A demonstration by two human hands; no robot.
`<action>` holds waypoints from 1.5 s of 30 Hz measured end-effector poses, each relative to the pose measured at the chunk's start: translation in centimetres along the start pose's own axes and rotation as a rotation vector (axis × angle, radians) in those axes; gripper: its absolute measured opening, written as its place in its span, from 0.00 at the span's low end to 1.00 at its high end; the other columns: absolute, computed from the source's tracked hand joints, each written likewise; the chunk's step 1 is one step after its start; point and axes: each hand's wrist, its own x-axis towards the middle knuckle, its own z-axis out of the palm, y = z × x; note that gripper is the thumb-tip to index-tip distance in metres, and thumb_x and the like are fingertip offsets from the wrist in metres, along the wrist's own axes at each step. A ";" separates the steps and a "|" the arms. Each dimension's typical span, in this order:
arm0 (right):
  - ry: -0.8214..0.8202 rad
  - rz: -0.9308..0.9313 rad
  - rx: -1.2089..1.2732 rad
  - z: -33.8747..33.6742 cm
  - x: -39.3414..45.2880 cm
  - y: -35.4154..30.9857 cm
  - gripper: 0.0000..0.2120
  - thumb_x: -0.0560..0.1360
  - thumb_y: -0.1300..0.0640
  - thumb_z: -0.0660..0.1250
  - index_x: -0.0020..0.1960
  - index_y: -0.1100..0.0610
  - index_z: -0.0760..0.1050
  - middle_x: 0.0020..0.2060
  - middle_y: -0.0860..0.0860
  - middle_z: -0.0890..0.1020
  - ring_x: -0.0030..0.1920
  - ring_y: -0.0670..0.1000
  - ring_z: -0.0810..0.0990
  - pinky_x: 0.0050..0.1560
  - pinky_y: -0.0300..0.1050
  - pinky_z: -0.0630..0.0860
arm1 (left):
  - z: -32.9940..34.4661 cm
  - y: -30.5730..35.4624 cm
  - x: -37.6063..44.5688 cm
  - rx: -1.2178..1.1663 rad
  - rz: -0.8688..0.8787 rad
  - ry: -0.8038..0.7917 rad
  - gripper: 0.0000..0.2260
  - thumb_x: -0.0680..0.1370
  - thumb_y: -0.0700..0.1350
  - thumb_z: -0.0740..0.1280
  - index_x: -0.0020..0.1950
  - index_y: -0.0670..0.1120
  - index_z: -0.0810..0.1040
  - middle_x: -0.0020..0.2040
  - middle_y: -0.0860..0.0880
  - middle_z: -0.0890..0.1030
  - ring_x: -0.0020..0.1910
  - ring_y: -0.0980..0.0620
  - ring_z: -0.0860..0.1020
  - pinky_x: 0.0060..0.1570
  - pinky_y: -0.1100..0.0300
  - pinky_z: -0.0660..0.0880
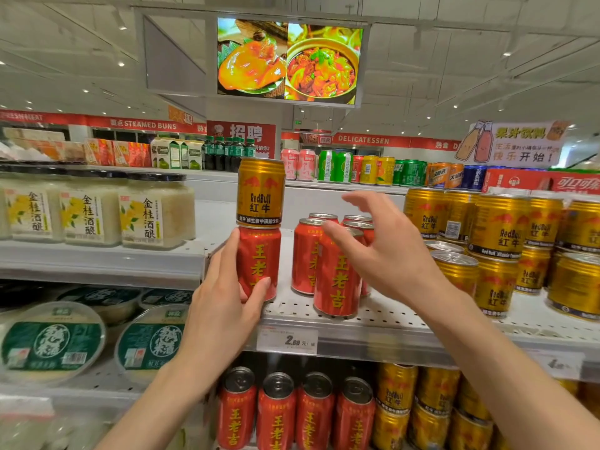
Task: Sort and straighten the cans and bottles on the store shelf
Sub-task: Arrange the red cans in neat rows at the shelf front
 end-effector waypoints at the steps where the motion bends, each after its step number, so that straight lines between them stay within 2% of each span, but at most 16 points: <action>1: -0.014 -0.045 0.001 0.3 0.9 -0.7 0.27 0.78 0.39 0.66 0.72 0.50 0.69 0.68 0.47 0.75 0.67 0.46 0.72 0.66 0.44 0.70 | 0.0 0.0 -0.1 0.000 0.004 -0.001 0.37 0.77 0.52 0.68 0.82 0.52 0.53 0.65 0.51 0.72 0.33 0.61 0.76 0.43 0.59 0.73; 4: -0.067 -0.142 0.074 1.7 3.6 -2.7 0.27 0.78 0.41 0.66 0.73 0.50 0.68 0.69 0.48 0.75 0.66 0.47 0.74 0.67 0.51 0.73 | 0.1 0.0 -0.1 0.005 0.005 -0.007 0.38 0.78 0.52 0.68 0.82 0.52 0.51 0.66 0.51 0.71 0.33 0.61 0.76 0.42 0.60 0.73; 8: -0.140 -0.162 0.195 2.8 6.0 -4.3 0.32 0.78 0.39 0.66 0.78 0.45 0.60 0.74 0.50 0.70 0.69 0.51 0.74 0.65 0.58 0.76 | 0.0 -0.1 -0.2 -0.007 0.002 -0.013 0.38 0.78 0.51 0.69 0.82 0.53 0.50 0.68 0.52 0.70 0.34 0.60 0.76 0.44 0.58 0.76; 12: -0.211 -0.136 0.254 3.2 6.6 -4.7 0.27 0.77 0.41 0.68 0.73 0.47 0.65 0.71 0.51 0.74 0.62 0.52 0.80 0.60 0.58 0.80 | 0.0 -0.2 -0.2 -0.016 0.001 -0.014 0.39 0.78 0.51 0.69 0.82 0.54 0.50 0.68 0.51 0.70 0.35 0.60 0.76 0.46 0.55 0.78; 17: -0.163 -0.103 0.321 2.7 6.8 -4.7 0.21 0.77 0.47 0.71 0.65 0.51 0.68 0.64 0.51 0.78 0.51 0.50 0.84 0.51 0.51 0.83 | 0.1 -0.2 -0.2 -0.003 0.012 -0.023 0.38 0.78 0.52 0.68 0.82 0.53 0.51 0.69 0.52 0.70 0.34 0.61 0.76 0.44 0.57 0.75; 20: -0.132 -0.064 0.368 2.4 6.6 -4.5 0.20 0.76 0.48 0.72 0.62 0.51 0.68 0.61 0.50 0.77 0.49 0.50 0.84 0.45 0.43 0.82 | 0.1 -0.2 -0.1 0.011 0.009 -0.022 0.38 0.78 0.52 0.68 0.82 0.53 0.50 0.68 0.52 0.70 0.34 0.61 0.76 0.44 0.58 0.74; 23: -0.121 -0.028 0.417 2.1 6.1 -3.7 0.19 0.76 0.48 0.73 0.60 0.51 0.68 0.59 0.49 0.76 0.48 0.50 0.85 0.42 0.41 0.81 | 0.1 -0.2 -0.1 0.016 -0.002 -0.022 0.38 0.78 0.52 0.68 0.82 0.54 0.50 0.68 0.52 0.71 0.34 0.61 0.76 0.43 0.59 0.73; 27: -0.093 0.027 0.491 1.0 5.1 -2.5 0.19 0.75 0.48 0.74 0.58 0.50 0.68 0.57 0.46 0.76 0.47 0.47 0.85 0.33 0.31 0.75 | 0.0 0.1 -0.2 -0.024 -0.012 0.008 0.37 0.77 0.51 0.70 0.81 0.55 0.54 0.66 0.54 0.70 0.36 0.60 0.77 0.41 0.58 0.76; 31: -0.083 0.026 0.531 -0.7 4.0 -1.8 0.18 0.74 0.49 0.75 0.57 0.50 0.69 0.57 0.45 0.76 0.46 0.46 0.86 0.40 0.36 0.80 | 0.0 0.7 -0.3 -0.108 -0.027 0.066 0.35 0.75 0.53 0.72 0.77 0.59 0.58 0.61 0.56 0.72 0.39 0.59 0.77 0.39 0.57 0.79; 33: -0.108 0.016 0.559 -1.5 3.5 -1.5 0.18 0.74 0.50 0.76 0.56 0.50 0.69 0.58 0.47 0.77 0.47 0.46 0.87 0.42 0.38 0.81 | 0.0 1.0 -0.4 -0.107 -0.020 0.081 0.35 0.75 0.53 0.72 0.77 0.57 0.59 0.64 0.53 0.70 0.39 0.58 0.76 0.38 0.60 0.78; 35: -0.130 0.002 0.574 -2.1 3.0 -1.2 0.18 0.74 0.50 0.76 0.56 0.50 0.69 0.60 0.50 0.78 0.48 0.48 0.87 0.46 0.46 0.84 | -0.2 1.3 -0.3 -0.120 -0.007 0.110 0.35 0.73 0.55 0.72 0.77 0.54 0.60 0.69 0.52 0.66 0.40 0.59 0.77 0.38 0.61 0.78; 37: -0.130 -0.006 0.568 -2.6 2.6 -1.1 0.18 0.73 0.50 0.76 0.56 0.51 0.70 0.60 0.51 0.79 0.49 0.49 0.87 0.50 0.53 0.85 | -0.7 2.0 0.1 -0.190 0.018 0.140 0.36 0.71 0.58 0.71 0.76 0.53 0.62 0.67 0.51 0.68 0.44 0.58 0.78 0.38 0.62 0.79; 40: -0.125 -0.002 0.588 -2.9 2.1 -1.4 0.18 0.73 0.52 0.77 0.55 0.50 0.70 0.60 0.52 0.79 0.49 0.50 0.87 0.51 0.56 0.85 | -1.1 3.5 0.7 -0.285 0.067 0.087 0.36 0.71 0.64 0.72 0.75 0.58 0.62 0.58 0.58 0.74 0.43 0.57 0.80 0.39 0.58 0.81; 42: -0.135 0.001 0.619 -3.1 1.7 -1.6 0.17 0.73 0.53 0.77 0.55 0.51 0.71 0.60 0.53 0.79 0.49 0.51 0.88 0.51 0.57 0.85 | -1.2 4.6 1.0 -0.331 0.089 0.028 0.36 0.71 0.66 0.71 0.75 0.60 0.62 0.57 0.63 0.76 0.42 0.56 0.81 0.38 0.54 0.82; 45: -0.152 0.020 0.643 -3.5 1.1 -1.7 0.17 0.72 0.55 0.77 0.54 0.52 0.71 0.60 0.54 0.78 0.48 0.52 0.88 0.48 0.54 0.85 | -1.0 5.6 1.2 -0.402 0.106 -0.024 0.30 0.73 0.61 0.73 0.73 0.60 0.67 0.57 0.58 0.79 0.44 0.55 0.83 0.41 0.53 0.82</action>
